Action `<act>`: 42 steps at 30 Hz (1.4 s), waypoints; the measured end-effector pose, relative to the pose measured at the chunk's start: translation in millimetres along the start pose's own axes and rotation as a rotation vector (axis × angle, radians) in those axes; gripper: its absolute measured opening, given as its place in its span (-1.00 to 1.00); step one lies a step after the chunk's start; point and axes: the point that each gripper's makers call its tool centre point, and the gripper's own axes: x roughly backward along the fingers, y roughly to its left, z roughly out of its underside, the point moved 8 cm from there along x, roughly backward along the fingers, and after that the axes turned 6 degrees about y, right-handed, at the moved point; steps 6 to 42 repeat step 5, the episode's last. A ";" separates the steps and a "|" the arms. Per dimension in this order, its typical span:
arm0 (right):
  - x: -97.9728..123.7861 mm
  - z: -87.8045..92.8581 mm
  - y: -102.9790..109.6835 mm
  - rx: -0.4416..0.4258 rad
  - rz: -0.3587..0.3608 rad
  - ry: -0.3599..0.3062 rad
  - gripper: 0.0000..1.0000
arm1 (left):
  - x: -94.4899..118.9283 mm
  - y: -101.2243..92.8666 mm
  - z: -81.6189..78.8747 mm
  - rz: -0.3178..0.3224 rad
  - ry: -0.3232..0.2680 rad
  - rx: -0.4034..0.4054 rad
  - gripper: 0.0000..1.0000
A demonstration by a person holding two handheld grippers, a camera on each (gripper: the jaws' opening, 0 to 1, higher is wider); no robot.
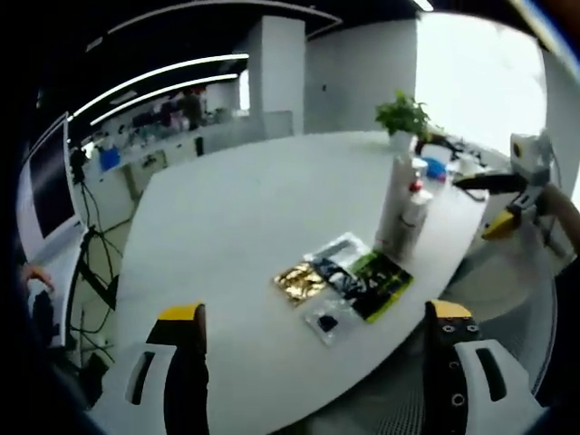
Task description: Arrange the skincare products in the storage area until every visible bottle or jar stands upright without overlapping.
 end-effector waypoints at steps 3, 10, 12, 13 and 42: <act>-1.4 1.2 -0.9 0.004 0.002 0.008 0.99 | -0.5 -0.7 -0.8 0.010 -0.002 -0.003 0.94; -1.9 1.6 -1.6 0.002 0.002 0.008 0.99 | -1.3 -0.5 -1.9 0.009 -0.007 -0.001 0.94; -1.9 1.6 -1.6 0.002 0.002 0.008 0.99 | -1.3 -0.5 -1.9 0.009 -0.007 -0.001 0.94; -1.9 1.6 -1.6 0.002 0.002 0.008 0.99 | -1.3 -0.5 -1.9 0.009 -0.007 -0.001 0.94; -1.9 1.6 -1.6 0.002 0.002 0.008 0.99 | -1.3 -0.5 -1.9 0.009 -0.007 -0.001 0.94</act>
